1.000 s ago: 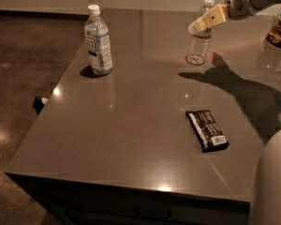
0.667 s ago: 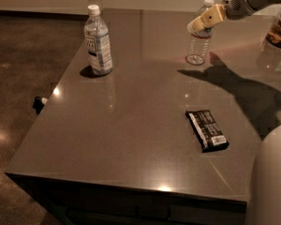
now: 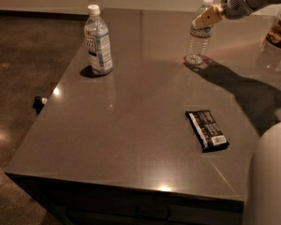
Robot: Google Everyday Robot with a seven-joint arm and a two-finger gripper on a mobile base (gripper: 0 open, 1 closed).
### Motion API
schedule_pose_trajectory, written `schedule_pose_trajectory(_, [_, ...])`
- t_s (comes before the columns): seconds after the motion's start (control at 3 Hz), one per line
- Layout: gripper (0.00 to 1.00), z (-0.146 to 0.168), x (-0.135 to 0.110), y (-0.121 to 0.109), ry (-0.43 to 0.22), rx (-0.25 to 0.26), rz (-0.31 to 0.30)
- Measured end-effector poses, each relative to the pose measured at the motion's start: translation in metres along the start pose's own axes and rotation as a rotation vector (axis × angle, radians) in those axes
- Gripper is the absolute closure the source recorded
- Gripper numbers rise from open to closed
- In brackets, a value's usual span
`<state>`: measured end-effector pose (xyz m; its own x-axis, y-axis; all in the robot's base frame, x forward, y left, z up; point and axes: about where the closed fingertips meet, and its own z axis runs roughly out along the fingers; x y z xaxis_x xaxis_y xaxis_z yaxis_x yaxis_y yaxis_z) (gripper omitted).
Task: Move water bottle near blue plastic bottle
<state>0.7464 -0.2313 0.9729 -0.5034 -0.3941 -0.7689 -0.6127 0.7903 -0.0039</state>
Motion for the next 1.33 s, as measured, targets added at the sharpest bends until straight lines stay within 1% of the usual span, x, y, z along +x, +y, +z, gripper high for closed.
schedule_pose_trajectory(0.33, [0.83, 0.003, -0.013, 0.023, -0.019, -0.055, -0.055])
schedule_pose_trajectory(0.67, [1.00, 0.007, -0.028, 0.060, -0.033, -0.131, -0.131])
schedule_pose_trajectory(1.0, [1.00, 0.018, -0.047, 0.126, -0.045, -0.254, -0.259])
schedule_pose_trajectory(1.33, [1.00, 0.025, -0.057, 0.165, -0.042, -0.323, -0.334])
